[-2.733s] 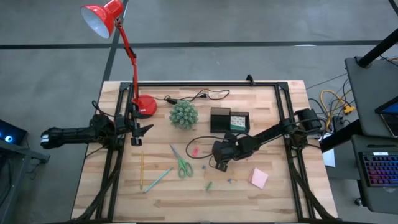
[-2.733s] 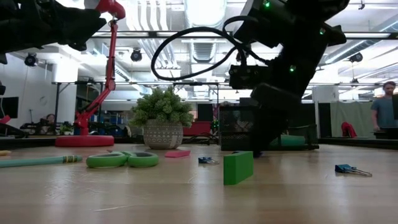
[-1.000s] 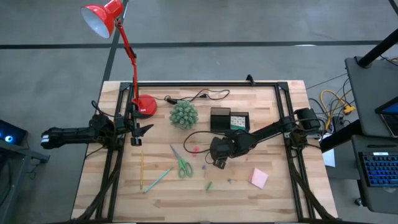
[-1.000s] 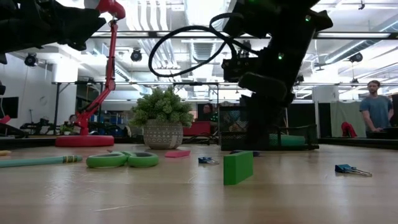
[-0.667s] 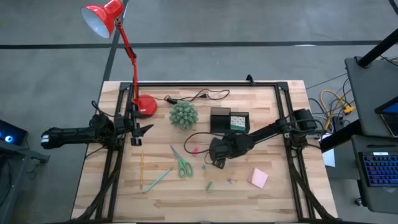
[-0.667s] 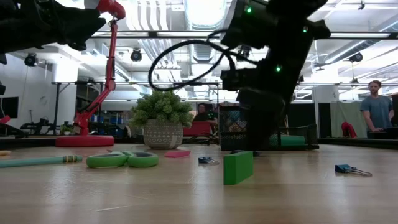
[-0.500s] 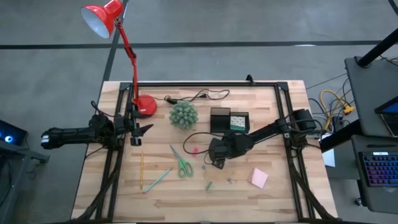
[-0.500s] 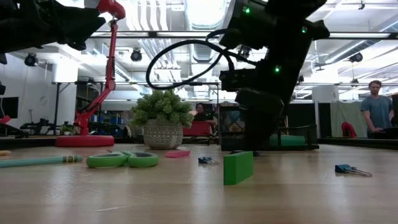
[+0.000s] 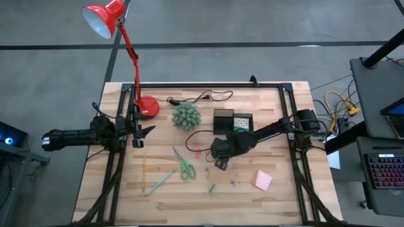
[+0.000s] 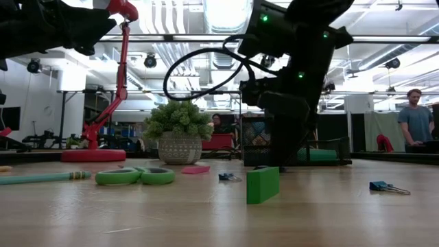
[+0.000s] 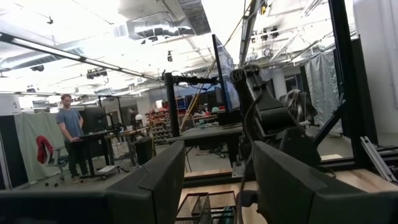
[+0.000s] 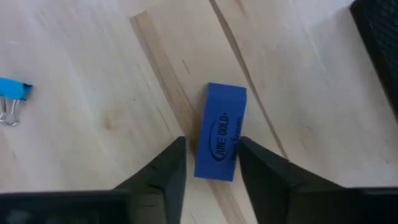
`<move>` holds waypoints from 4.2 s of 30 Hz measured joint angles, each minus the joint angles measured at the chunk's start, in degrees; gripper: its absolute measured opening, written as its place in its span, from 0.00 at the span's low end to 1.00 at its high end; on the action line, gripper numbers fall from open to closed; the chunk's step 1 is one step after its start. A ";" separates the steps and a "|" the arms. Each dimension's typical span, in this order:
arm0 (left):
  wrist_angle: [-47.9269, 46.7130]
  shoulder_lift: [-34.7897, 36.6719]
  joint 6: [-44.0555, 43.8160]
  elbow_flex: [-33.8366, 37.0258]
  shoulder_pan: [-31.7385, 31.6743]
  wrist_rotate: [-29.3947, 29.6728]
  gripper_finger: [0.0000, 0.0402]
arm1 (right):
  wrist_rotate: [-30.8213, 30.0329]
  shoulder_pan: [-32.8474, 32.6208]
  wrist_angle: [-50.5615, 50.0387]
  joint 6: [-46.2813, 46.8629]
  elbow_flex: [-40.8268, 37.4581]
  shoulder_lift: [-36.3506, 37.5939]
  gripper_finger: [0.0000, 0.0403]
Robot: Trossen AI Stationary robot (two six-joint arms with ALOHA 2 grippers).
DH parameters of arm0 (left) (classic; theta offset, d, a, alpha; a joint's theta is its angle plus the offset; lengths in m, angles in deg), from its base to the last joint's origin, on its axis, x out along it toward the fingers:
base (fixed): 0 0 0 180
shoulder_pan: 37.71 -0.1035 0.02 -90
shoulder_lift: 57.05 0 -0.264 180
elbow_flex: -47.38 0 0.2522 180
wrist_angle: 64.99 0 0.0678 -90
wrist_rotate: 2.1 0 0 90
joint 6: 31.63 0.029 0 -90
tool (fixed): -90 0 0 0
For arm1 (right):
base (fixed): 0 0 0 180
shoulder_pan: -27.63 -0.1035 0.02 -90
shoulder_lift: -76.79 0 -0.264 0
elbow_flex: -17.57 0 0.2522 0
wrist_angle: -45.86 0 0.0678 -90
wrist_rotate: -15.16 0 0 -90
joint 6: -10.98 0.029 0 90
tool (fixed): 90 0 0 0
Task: Pick and place office supplies into organizer
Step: Put the blue eraser into the black desk organizer, then put the green eraser into the black desk organizer
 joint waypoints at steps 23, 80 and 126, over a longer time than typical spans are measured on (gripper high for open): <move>0.00 0.00 0.00 0.00 -0.02 0.00 0.44 | 1.00 1.37 -1.72 -2.00 1.28 1.41 0.11; -0.02 0.00 0.00 0.02 -0.02 -0.01 0.44 | -9.14 12.36 -8.07 -21.44 1.38 11.43 0.10; -0.02 0.00 0.01 0.02 -0.01 0.02 0.44 | 2.84 -17.37 6.72 -36.90 13.16 7.66 0.42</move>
